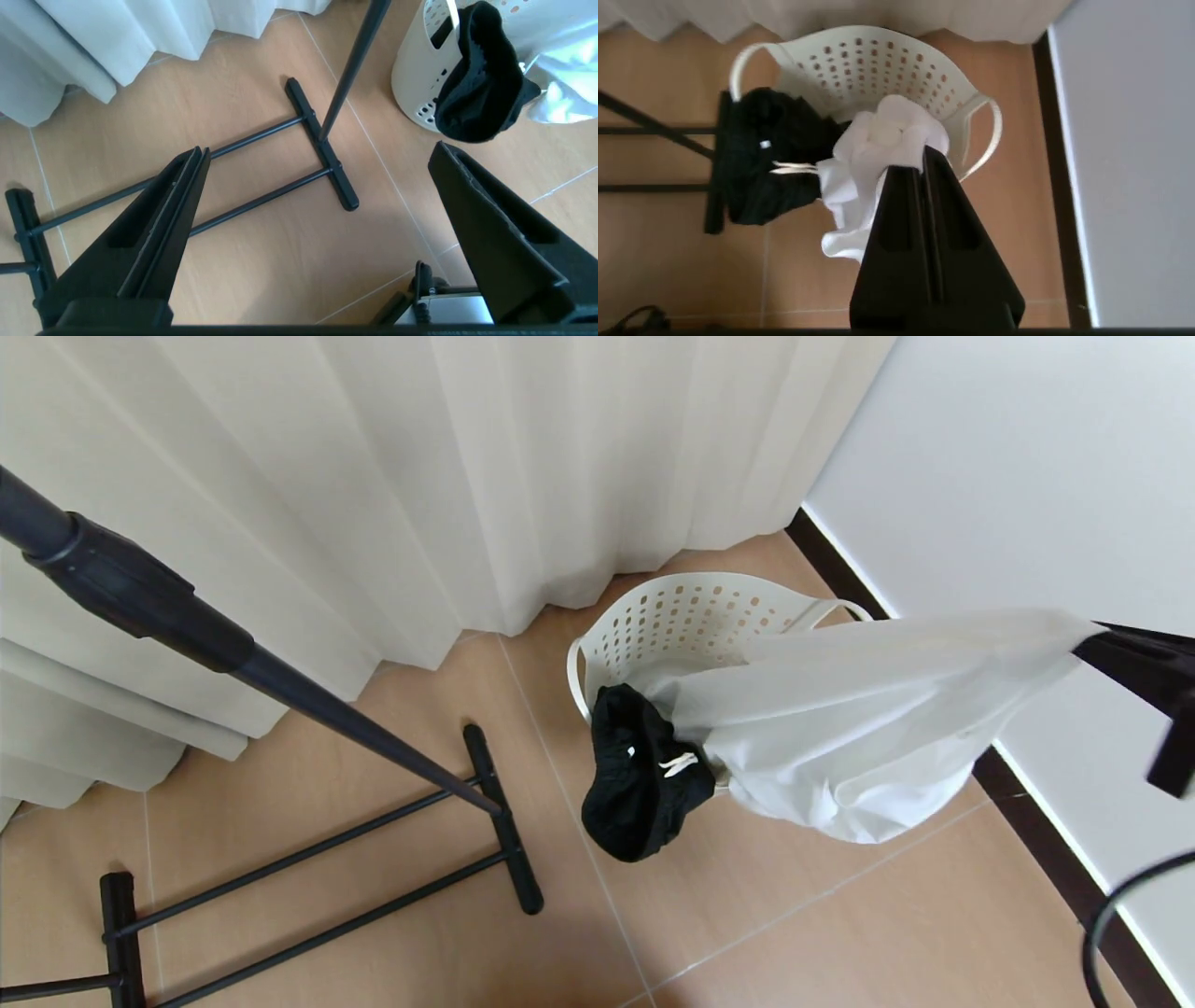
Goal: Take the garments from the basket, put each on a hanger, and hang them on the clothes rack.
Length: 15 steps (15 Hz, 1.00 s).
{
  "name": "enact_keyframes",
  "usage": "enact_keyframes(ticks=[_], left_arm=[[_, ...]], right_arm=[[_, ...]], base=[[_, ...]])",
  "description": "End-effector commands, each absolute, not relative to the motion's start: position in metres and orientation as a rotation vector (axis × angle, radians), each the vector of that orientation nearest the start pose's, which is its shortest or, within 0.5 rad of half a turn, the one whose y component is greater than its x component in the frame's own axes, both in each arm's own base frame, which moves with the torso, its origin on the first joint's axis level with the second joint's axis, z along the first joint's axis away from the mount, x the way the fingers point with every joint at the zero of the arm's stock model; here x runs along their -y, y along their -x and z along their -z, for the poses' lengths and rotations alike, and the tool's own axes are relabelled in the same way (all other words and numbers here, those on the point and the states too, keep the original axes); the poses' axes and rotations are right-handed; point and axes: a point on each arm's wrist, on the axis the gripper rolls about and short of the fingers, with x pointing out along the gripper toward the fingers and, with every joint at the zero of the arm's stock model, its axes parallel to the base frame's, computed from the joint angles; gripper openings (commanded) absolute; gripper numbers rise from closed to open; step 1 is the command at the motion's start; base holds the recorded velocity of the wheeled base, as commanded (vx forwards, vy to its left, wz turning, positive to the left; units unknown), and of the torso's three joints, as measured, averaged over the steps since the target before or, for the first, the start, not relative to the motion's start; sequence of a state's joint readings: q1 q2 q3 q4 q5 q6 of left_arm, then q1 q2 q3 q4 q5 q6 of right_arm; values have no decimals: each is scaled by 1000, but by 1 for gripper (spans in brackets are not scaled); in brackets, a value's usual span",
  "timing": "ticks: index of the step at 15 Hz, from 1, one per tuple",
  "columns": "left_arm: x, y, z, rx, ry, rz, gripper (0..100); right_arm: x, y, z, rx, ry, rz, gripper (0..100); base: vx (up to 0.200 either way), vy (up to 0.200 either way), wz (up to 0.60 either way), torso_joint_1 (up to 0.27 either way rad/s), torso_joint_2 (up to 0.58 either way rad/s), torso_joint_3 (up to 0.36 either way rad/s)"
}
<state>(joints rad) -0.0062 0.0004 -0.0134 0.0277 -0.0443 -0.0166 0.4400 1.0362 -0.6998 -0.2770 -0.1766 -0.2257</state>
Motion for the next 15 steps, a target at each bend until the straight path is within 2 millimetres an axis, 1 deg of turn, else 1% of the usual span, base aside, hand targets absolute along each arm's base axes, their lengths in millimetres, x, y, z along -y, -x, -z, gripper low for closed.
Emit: enact_keyframes(ticks=[1, 12, 15], left_arm=[[1, 24, -76, -16, 17, 52, 100], [1, 24, -77, -14, 17, 52, 100], [1, 24, -76, -16, 17, 52, 100]], right_arm=[[-37, -79, -264, 82, 195, -342, 0], [-38, -81, -258, 54, 204, -343, 0], [-41, -85, -255, 35, 210, -346, 0]], base=[[0, 0, 0, -2, 2, 90], [0, 0, 0, 1, 2, 192], [0, 0, 0, 2, 1, 201]])
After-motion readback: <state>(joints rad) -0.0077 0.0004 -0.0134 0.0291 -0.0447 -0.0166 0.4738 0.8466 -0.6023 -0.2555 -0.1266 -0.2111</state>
